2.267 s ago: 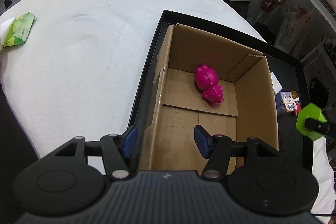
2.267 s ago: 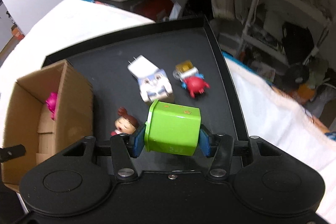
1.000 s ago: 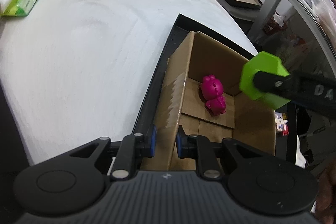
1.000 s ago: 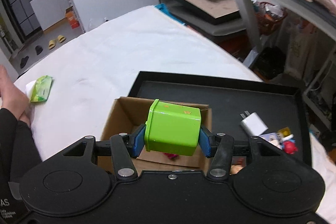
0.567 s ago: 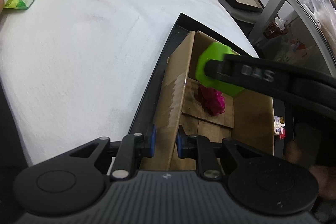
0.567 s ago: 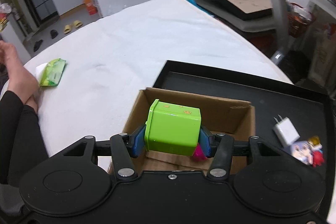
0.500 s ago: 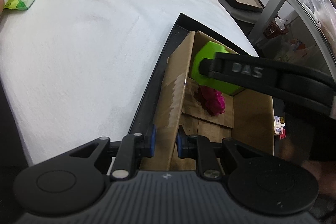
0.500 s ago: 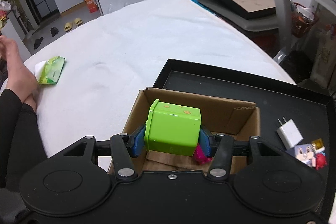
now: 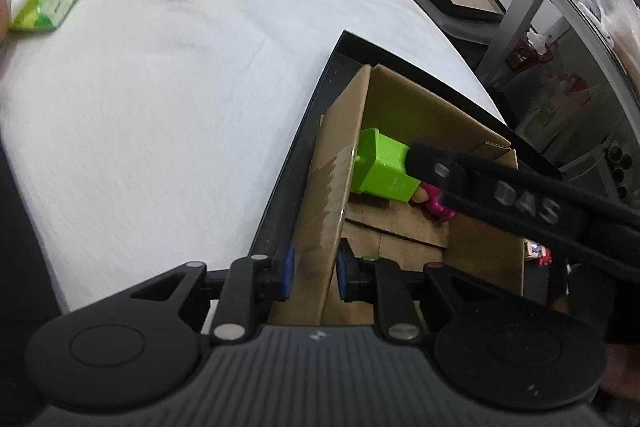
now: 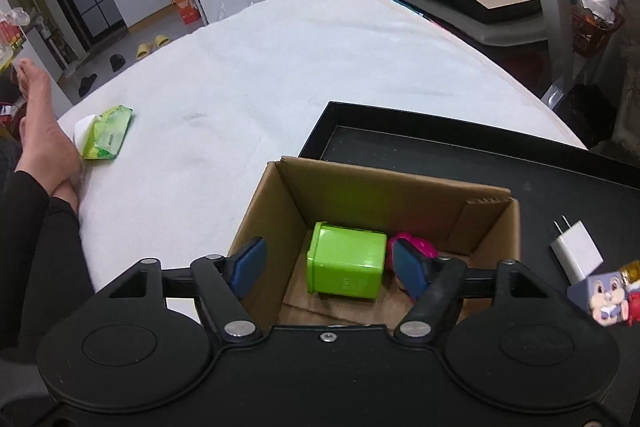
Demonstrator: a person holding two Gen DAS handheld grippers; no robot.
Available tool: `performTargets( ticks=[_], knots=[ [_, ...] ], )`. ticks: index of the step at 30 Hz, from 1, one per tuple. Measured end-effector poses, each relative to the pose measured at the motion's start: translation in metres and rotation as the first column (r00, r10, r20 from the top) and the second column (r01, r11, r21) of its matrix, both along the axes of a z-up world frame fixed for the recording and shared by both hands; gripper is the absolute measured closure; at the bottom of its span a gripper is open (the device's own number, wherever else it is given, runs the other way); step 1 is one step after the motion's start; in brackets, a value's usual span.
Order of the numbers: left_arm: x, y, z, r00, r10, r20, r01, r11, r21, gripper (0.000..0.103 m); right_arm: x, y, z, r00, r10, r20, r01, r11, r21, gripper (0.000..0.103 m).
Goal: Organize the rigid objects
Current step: 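Carry the green bin with the right tool into the box and release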
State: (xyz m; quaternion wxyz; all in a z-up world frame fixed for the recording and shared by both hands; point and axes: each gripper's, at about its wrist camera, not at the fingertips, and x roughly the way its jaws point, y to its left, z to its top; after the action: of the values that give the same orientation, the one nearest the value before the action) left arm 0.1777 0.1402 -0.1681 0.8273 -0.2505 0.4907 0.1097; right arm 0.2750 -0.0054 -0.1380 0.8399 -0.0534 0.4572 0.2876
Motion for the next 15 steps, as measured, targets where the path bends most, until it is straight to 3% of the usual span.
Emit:
performTargets(
  ticks=[10, 15],
  knots=[
    [0.005, -0.015, 0.009, 0.999, -0.024, -0.022, 0.025, 0.996, 0.086, 0.078, -0.009, -0.049, 0.023, 0.998, -0.047, 0.034, 0.045, 0.998, 0.053, 0.025],
    [0.009, -0.026, 0.011, 0.999, -0.031, -0.035, 0.036, 0.991, 0.128, 0.069, -0.01, -0.076, 0.029, 0.992, -0.09, 0.088, 0.085, 0.995, 0.054, 0.022]
  ],
)
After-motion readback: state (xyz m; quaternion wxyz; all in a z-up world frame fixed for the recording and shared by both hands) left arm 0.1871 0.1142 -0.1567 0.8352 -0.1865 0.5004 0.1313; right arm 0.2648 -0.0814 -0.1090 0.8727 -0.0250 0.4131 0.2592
